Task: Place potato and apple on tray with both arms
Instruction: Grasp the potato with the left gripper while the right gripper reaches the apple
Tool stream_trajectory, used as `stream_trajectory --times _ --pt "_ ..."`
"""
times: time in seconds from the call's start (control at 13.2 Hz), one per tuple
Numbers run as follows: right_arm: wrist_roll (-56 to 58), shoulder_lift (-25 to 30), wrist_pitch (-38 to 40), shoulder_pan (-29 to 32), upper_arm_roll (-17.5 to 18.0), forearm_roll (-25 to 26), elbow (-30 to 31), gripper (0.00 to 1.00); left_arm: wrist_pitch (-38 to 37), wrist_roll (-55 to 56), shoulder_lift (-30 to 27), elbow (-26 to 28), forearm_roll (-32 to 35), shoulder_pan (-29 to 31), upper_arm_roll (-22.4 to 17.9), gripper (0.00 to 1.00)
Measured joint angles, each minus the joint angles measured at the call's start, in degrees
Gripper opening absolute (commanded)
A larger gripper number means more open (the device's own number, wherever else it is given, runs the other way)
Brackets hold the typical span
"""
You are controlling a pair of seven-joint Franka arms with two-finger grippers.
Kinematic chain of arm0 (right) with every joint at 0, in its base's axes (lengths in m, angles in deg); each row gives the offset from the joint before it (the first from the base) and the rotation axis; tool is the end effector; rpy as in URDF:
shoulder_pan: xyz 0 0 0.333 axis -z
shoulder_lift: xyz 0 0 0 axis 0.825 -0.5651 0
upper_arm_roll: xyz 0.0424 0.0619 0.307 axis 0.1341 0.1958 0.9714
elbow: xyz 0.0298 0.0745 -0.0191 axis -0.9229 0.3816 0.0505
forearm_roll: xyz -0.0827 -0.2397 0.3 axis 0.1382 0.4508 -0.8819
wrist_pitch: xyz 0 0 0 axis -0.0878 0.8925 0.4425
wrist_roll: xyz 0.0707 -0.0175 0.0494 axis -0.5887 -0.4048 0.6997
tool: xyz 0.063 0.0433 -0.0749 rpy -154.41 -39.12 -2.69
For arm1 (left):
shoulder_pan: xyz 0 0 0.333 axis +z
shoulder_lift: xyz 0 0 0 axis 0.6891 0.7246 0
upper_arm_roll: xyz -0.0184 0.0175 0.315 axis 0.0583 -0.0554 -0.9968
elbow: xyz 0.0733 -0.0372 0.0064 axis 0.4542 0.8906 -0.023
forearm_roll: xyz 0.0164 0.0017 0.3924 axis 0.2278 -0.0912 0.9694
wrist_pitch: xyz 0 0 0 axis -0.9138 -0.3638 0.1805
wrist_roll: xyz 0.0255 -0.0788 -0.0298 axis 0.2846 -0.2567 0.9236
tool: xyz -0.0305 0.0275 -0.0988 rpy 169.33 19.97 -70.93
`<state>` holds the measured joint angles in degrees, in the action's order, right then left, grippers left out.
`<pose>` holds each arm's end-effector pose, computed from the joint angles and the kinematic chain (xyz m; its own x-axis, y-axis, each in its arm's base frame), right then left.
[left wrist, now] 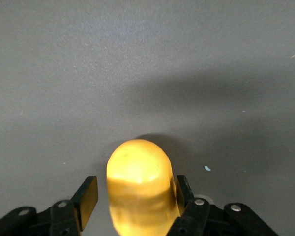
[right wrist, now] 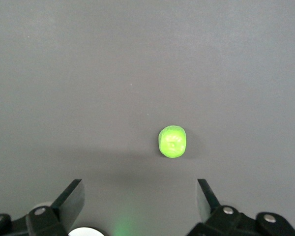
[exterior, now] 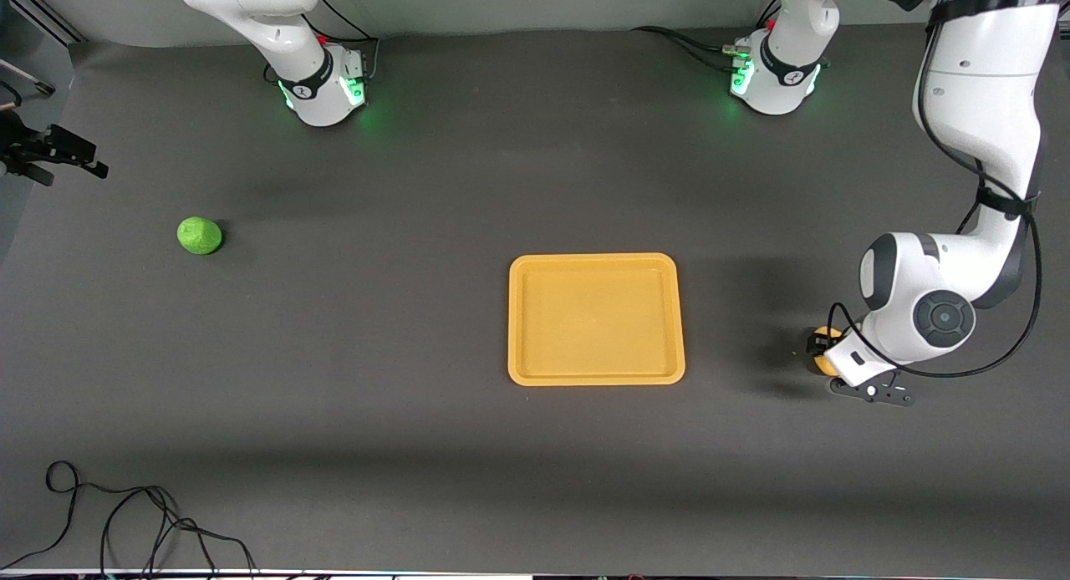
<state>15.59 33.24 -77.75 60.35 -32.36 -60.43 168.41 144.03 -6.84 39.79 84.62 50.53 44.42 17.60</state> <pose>0.4039 -0.2041 0.5024 0.9983 0.0566 -0.0121 0.0555 -0.9957 -0.0743 0.6453 0.0014 0.1979 0.9749 -0.2014 -0.0945 -0.2090 -0.9747 -0.0794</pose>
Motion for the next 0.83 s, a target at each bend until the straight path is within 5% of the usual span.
stream_trajectory --times 0.08,0.23,0.53,0.83 --pt "0.0 -0.2 -1.2 -0.1 0.1 0.0 1.2 1.0 0.0 -0.1 0.5 -0.4 0.0 0.3 0.0 0.12" --pt "0.0 -0.7 -4.5 -0.1 0.1 0.1 4.1 1.0 -1.0 0.0 0.5 -1.9 -1.1 0.4 0.0 0.01" --pt "0.0 -4.2 -14.6 0.1 -2.0 0.4 10.3 1.0 -16.7 4.8 -1.6 -10.6 -5.5 -2.9 0.9 0.0" --pt "1.1 -12.1 -25.1 0.1 -4.9 0.5 13.4 1.0 -19.7 19.4 -3.3 -13.8 -8.8 -14.1 1.6 0.0"
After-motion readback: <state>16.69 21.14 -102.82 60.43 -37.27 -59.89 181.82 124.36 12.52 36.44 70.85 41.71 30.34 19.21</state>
